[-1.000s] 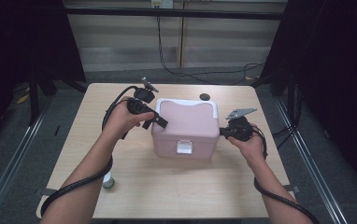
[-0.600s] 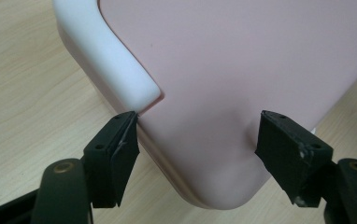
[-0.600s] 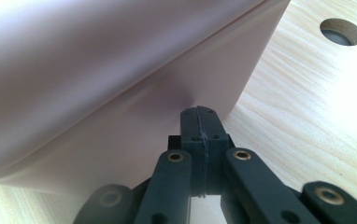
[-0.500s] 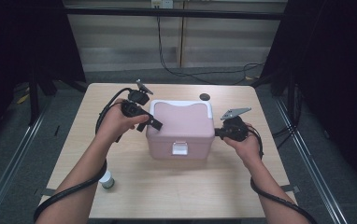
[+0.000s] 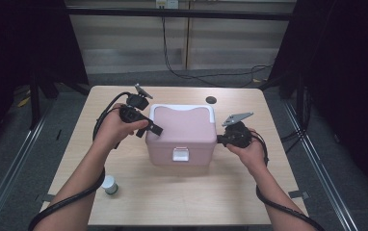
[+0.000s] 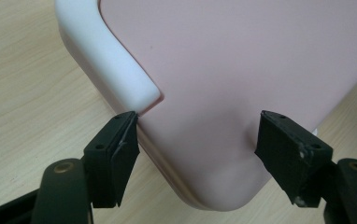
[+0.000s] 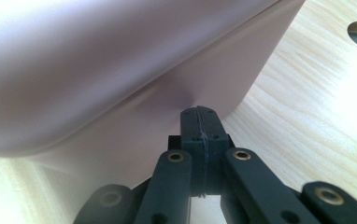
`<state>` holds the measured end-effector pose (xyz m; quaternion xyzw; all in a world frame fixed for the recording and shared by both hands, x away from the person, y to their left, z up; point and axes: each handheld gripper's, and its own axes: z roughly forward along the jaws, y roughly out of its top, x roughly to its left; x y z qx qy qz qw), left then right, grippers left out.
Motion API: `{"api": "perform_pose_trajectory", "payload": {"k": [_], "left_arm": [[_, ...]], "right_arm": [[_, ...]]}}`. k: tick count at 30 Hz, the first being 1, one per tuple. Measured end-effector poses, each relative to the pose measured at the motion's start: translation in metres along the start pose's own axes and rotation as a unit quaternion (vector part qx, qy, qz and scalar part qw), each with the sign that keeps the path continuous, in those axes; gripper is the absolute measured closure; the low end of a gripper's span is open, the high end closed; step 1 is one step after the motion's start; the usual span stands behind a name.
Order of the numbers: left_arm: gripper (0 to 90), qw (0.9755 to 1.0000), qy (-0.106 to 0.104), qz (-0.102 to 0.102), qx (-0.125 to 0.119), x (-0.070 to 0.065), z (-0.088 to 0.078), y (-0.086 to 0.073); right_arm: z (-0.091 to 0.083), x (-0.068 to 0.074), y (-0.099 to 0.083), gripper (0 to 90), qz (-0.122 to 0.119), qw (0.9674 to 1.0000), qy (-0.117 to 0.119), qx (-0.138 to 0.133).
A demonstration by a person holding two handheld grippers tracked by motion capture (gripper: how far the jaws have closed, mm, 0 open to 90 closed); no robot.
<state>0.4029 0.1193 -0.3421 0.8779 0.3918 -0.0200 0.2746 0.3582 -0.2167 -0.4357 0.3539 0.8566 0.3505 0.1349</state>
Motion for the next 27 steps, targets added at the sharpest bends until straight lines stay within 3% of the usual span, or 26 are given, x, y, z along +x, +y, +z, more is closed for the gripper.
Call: {"api": "perform_pose_trajectory", "payload": {"k": [6,11,20,27], "left_arm": [[29.5,1.0,-0.004,-0.002,0.003,0.001,0.0,0.001],[32.0,0.9999,0.012,-0.01,-0.006,0.003,-0.002,0.001],[29.8,0.9989,0.031,-0.033,-0.009,0.01,-0.013,-0.002],[29.3,0.9986,0.033,-0.04,-0.008,0.012,-0.014,-0.001]], "right_arm": [[-0.003,0.002,-0.003,89.9,0.007,0.9999,0.01,-0.005],[-0.009,0.003,-0.002,89.7,0.01,0.9998,0.016,-0.008],[-0.032,0.002,0.003,88.7,0.023,0.9997,0.012,-0.003],[-0.055,-0.003,0.007,88.4,0.044,0.9988,0.01,-0.02]]}}
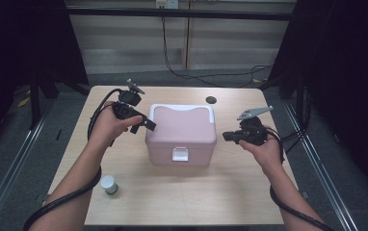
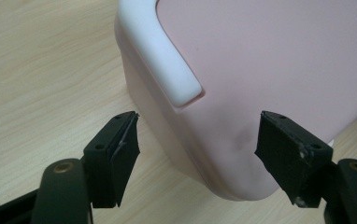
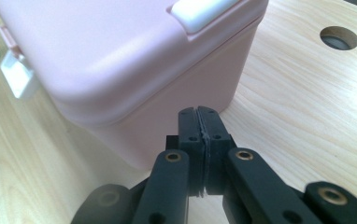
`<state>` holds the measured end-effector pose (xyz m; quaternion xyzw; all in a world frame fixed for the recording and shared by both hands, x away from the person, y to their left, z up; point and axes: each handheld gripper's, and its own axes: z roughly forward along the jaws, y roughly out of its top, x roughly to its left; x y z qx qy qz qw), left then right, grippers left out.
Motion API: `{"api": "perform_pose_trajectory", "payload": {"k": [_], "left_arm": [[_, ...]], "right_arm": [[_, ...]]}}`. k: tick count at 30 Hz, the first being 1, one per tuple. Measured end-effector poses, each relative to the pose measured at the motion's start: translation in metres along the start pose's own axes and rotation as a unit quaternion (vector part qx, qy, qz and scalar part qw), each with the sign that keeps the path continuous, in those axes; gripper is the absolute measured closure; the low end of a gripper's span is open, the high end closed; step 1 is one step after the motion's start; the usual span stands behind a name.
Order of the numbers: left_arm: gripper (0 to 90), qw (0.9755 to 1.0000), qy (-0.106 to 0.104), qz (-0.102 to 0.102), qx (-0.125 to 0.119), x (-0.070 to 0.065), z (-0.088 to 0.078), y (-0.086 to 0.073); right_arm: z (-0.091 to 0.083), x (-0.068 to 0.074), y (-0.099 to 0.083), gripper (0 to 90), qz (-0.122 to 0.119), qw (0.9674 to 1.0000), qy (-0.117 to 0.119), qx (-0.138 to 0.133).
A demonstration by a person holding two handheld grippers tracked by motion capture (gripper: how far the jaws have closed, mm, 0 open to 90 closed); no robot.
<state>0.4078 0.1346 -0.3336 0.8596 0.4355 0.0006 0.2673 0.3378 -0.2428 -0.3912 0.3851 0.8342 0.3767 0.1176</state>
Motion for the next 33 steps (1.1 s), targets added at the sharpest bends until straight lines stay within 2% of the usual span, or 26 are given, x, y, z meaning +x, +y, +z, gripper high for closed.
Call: {"api": "perform_pose_trajectory", "payload": {"k": [8,15,22,26,33], "left_arm": [[29.3,0.9999,0.004,-0.007,-0.008,0.004,-0.005,0.004],[29.2,0.9999,0.004,-0.01,-0.01,0.005,-0.005,0.007],[29.2,0.9997,0.003,-0.021,-0.01,0.008,0.002,0.013],[29.2,0.9992,0.002,-0.036,-0.016,0.011,0.006,0.017],[29.0,0.9988,0.0,-0.044,-0.021,0.015,0.014,0.026]], "right_arm": [[-0.021,0.002,0.014,88.0,0.009,0.9999,0.001,-0.013],[-0.027,0.01,0.029,88.4,-0.001,0.9998,0.01,-0.019],[-0.018,0.02,0.04,89.6,-0.009,0.9993,0.03,-0.018],[-0.01,0.025,0.044,89.7,-0.008,0.9986,0.047,-0.024],[0.006,0.034,0.05,88.9,-0.014,0.9978,0.06,-0.025]]}}
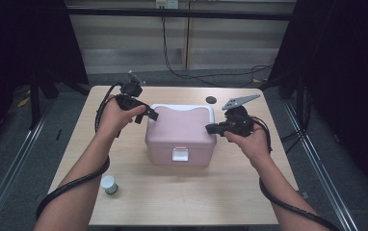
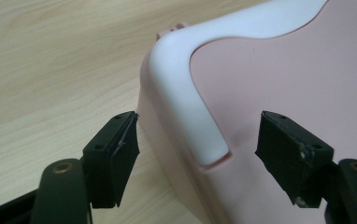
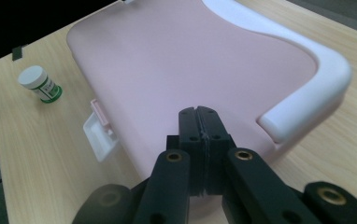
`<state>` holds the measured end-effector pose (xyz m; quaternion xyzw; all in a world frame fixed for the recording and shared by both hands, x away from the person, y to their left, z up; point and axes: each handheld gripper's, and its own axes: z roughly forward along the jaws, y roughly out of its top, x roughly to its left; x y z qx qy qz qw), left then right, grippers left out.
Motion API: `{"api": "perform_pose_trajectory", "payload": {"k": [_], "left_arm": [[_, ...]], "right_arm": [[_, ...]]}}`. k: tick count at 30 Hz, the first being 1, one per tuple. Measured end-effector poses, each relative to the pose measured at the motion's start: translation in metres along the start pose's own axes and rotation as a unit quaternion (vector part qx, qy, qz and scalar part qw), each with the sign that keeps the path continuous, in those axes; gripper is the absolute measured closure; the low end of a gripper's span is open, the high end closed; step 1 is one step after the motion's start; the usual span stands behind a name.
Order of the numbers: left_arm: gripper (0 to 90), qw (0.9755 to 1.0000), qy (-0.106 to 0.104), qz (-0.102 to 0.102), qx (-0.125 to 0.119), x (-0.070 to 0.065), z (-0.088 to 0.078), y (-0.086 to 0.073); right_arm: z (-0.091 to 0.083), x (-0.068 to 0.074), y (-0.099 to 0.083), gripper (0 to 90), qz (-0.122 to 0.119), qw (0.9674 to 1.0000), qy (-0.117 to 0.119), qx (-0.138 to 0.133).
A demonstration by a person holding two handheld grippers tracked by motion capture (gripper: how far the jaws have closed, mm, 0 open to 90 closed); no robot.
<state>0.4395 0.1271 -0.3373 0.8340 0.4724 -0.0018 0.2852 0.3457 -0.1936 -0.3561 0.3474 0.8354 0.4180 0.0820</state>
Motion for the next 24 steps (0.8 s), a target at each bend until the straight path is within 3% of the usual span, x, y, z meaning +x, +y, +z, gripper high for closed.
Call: {"api": "perform_pose_trajectory", "payload": {"k": [11,24], "left_arm": [[28.4,0.9999,0.005,-0.007,-0.009,-0.001,0.011,0.012],[29.8,0.9994,-0.017,-0.026,-0.012,0.002,0.022,0.014]], "right_arm": [[0.009,0.0,0.003,90.0,-0.003,1.0,0.009,0.003],[0.009,0.001,0.004,90.0,-0.003,0.9999,0.008,0.009]]}}
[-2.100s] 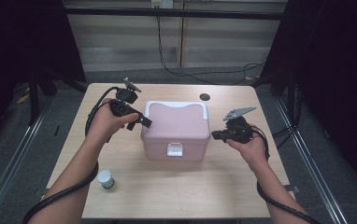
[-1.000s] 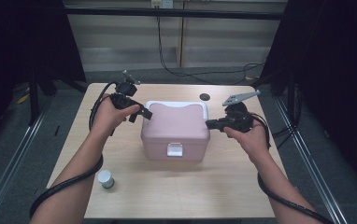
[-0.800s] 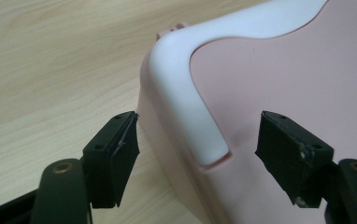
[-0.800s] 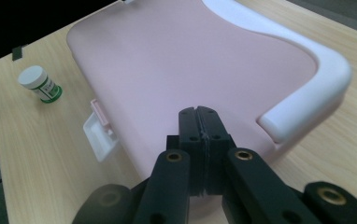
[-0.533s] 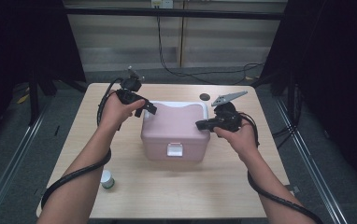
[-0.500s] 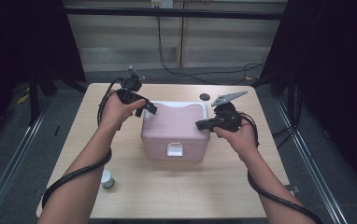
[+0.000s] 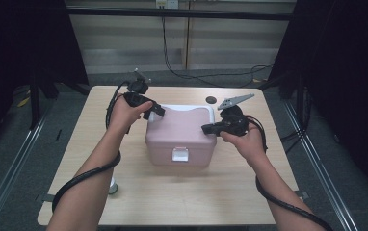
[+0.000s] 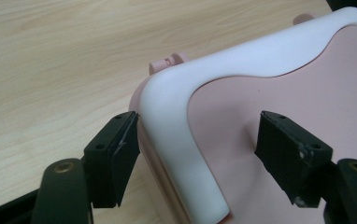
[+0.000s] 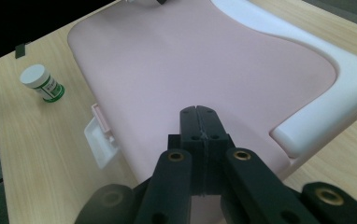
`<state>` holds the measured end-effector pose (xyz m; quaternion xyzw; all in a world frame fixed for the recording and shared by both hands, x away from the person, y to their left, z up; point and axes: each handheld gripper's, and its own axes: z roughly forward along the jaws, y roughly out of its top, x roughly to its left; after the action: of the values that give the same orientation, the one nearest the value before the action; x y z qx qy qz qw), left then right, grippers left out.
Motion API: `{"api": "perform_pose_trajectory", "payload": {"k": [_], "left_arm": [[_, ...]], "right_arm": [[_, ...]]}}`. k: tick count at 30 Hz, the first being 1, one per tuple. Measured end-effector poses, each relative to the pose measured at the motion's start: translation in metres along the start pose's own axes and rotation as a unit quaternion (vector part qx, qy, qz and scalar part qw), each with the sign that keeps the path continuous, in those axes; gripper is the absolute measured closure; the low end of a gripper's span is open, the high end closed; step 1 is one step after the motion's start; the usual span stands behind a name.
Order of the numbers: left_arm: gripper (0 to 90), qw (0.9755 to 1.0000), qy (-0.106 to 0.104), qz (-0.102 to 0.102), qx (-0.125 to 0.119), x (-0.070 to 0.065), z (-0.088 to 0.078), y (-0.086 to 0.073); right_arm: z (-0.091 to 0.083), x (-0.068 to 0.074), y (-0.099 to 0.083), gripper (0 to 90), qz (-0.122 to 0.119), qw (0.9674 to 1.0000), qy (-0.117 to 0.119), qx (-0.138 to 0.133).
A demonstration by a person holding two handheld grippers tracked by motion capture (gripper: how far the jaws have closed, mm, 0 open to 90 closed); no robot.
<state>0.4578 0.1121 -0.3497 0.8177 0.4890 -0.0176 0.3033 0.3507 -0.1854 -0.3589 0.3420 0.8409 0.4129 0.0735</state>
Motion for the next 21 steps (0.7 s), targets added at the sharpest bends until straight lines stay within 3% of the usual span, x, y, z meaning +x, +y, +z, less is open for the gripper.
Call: {"api": "perform_pose_trajectory", "payload": {"k": [12,21], "left_arm": [[31.1,1.0,0.003,0.006,0.004,-0.004,-0.005,0.003],[31.7,0.9999,0.008,0.014,-0.001,-0.01,-0.015,0.006]], "right_arm": [[0.0,-0.001,-0.001,90.0,0.012,0.9999,0.005,0.0],[0.001,0.001,0.002,90.0,0.005,0.9999,-0.002,0.009]]}}
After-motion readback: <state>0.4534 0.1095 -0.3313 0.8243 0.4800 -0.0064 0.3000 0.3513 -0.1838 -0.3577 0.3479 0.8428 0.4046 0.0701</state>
